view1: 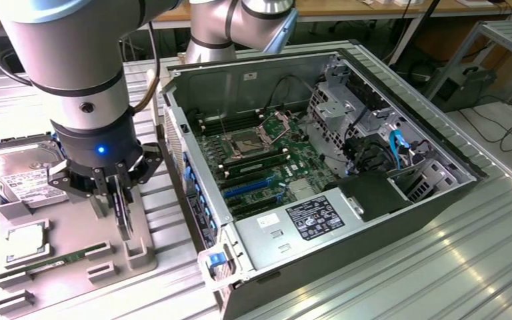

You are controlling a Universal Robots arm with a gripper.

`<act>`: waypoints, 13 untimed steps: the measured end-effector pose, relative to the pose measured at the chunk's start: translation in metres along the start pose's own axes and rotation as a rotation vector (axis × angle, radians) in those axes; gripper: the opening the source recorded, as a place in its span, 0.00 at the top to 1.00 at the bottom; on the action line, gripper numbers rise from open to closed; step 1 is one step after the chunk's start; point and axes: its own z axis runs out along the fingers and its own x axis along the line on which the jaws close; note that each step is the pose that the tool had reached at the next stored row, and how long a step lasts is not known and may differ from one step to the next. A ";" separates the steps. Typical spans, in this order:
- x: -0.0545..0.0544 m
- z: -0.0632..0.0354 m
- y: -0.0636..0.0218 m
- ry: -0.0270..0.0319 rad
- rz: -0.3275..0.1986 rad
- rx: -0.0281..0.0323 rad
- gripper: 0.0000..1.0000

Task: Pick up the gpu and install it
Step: 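Pick up the gpu and move the gpu toward the slot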

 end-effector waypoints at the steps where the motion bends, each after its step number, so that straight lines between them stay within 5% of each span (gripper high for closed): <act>1: 0.000 -0.0004 0.0000 0.0000 0.000 -0.0001 0.72; 13: 0.000 -0.0078 0.0002 0.0000 0.000 0.0001 0.72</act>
